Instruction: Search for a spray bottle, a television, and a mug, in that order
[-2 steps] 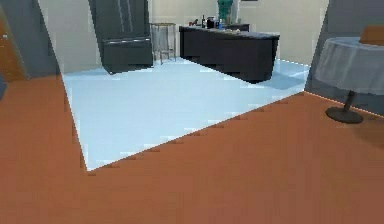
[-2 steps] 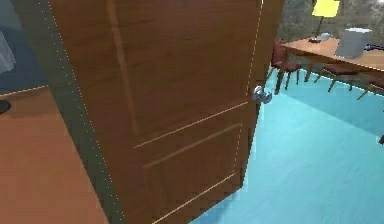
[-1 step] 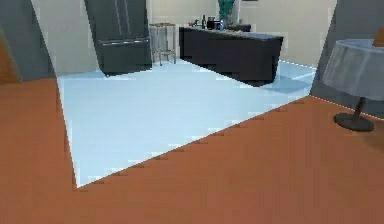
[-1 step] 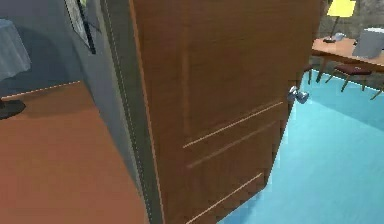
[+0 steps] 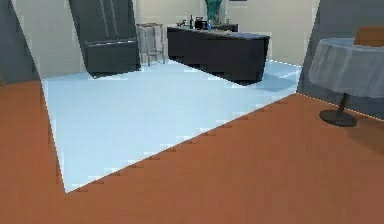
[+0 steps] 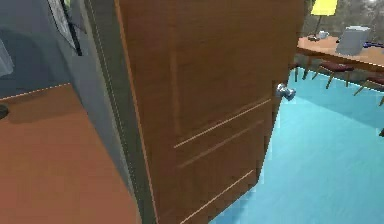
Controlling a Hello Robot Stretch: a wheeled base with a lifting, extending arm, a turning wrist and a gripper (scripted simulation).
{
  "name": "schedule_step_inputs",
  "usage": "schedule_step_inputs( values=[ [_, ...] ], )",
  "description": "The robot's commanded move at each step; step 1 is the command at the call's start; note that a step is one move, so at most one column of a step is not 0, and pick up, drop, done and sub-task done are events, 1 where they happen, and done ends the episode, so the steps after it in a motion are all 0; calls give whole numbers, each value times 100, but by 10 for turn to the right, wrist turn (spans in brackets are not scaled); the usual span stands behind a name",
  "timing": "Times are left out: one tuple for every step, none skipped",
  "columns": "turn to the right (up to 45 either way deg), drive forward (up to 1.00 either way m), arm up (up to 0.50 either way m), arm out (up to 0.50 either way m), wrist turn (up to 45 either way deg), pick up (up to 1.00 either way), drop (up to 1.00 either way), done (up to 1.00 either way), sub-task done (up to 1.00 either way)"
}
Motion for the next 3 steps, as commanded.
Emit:
schedule_step_inputs(
  values=[
    [0,100,0,0,0,0,0,0,0],
    [0,100,0,0,0,0,0,0,0],
    [0,100,0,0,0,0,0,0,0]
  ],
)
